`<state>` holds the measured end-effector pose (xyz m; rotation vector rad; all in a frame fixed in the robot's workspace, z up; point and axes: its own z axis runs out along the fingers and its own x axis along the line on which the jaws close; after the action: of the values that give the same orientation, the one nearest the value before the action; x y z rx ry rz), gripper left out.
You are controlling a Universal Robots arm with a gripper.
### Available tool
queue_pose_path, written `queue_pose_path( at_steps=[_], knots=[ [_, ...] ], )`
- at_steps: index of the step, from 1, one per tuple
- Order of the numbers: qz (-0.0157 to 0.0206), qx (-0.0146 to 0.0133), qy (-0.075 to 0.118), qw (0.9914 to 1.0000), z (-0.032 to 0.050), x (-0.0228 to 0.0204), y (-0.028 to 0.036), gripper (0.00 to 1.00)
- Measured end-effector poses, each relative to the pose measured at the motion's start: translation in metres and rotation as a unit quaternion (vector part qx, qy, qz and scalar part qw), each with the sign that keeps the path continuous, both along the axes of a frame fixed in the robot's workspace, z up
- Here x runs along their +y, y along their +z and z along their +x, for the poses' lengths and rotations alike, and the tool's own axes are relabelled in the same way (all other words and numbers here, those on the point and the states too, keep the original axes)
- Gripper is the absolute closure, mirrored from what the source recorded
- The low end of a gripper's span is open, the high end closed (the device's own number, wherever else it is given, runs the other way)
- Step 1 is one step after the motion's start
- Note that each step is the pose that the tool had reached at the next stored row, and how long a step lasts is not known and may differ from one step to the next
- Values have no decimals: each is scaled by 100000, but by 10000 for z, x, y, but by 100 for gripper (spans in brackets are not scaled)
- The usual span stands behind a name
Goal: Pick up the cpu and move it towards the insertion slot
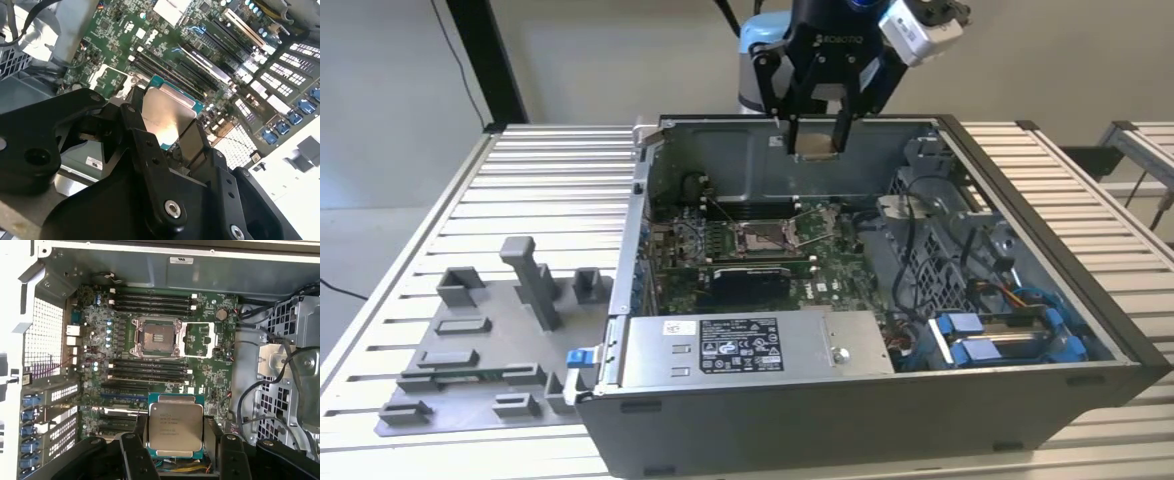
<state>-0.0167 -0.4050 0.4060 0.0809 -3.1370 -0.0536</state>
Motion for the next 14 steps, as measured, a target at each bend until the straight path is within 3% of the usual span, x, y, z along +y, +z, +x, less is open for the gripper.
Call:
queue_pose_path(
  at_steps=[4,10,14],
  knots=[
    [3,-3,-2,100000,0,94,-8,100],
    [4,11,1,100000,0,172,-18,100],
    [-4,10,-2,100000,-1,308,-21,100]
  ],
)
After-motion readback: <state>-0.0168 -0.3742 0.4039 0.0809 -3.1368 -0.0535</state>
